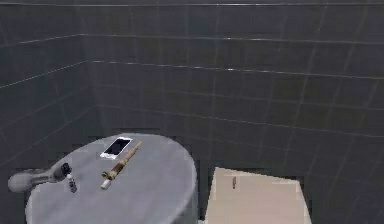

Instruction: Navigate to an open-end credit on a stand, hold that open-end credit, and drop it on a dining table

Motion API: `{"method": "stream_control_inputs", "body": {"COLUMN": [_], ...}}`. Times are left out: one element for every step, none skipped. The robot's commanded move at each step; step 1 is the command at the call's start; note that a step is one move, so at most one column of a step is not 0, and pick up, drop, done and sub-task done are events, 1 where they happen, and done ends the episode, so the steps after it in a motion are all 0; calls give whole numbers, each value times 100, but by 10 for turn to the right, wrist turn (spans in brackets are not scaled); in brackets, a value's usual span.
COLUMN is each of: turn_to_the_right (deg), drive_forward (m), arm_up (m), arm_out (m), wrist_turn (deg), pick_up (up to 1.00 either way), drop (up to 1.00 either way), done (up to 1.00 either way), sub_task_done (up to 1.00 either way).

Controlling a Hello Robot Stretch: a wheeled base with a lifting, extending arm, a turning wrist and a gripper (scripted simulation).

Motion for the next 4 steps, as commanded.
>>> {"method": "stream_control_inputs", "body": {"turn_to_the_right": [-450, -450, 0, 0], "drive_forward": [0, 0, 0, 0], "arm_up": [0, 0, 0, 0], "arm_out": [0, 0, 48, 0], "wrist_turn": [0, 0, 0, 390], "pick_up": [0, 0, 0, 0], "drop": [0, 0, 0, 0], "done": [0, 0, 0, 0], "sub_task_done": [0, 0, 0, 0]}}
